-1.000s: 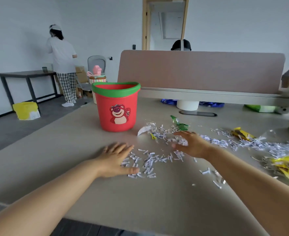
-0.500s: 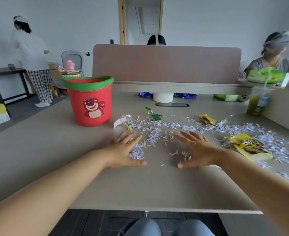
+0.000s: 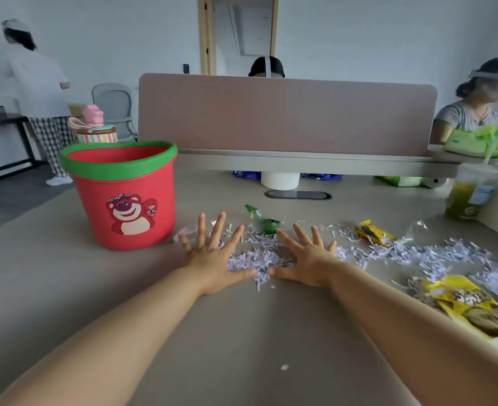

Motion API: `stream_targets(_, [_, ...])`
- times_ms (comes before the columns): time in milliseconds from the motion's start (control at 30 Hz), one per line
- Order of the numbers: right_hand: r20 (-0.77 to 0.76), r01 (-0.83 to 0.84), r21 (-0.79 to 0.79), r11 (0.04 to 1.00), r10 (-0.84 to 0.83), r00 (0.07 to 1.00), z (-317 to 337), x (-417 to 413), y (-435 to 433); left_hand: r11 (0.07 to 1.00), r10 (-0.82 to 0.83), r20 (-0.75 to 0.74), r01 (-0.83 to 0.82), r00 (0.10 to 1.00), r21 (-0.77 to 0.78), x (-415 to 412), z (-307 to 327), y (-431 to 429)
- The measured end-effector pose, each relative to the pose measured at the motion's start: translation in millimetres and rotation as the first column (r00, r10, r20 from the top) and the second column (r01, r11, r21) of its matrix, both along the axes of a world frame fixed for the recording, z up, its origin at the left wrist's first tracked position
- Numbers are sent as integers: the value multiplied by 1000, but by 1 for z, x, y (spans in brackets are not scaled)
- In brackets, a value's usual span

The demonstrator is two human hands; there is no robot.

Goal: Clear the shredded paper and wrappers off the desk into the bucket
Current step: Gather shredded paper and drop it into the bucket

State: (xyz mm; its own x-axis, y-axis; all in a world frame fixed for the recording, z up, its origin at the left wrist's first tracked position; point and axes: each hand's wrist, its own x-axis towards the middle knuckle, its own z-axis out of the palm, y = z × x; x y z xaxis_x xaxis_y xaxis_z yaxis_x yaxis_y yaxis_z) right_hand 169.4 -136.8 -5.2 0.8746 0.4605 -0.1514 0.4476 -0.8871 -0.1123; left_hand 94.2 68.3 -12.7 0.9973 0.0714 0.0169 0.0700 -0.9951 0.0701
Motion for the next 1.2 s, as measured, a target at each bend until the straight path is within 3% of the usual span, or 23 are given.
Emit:
stream_targets(133, [13,-123,33,992,122,992,-2,11,8,996,8,-122,-19,992,-84,12,-3,5])
stream_targets(267, [112,-223,127,967,209,971,-5,5,5,997,21,-10,-21,1000,-68,9,-7,2])
stream_targets(433, [161,-225,256,940,188,969,-5,-5,5,999,-8,165,15,986,-42,-1,-5,-4])
stream_targets(700, [192,-211,281,936,160,968,1,-24,20,995,-74,196,58,978,87,-11,3,-14])
stream_targets(833, [158,-163,305,938,119,980,4,-26,22,1000,16,204,-14,979,-8,-17,7,-13])
stream_targets(1000, [227,-172,484,858,67,972,28,-29,29,990,52,364,0,930,-143,-27,25,-3])
stream_targets(1200, [329,-306,618,724,115,937,69,-34,62,979,23,555,94,832,-181,-42,65,24])
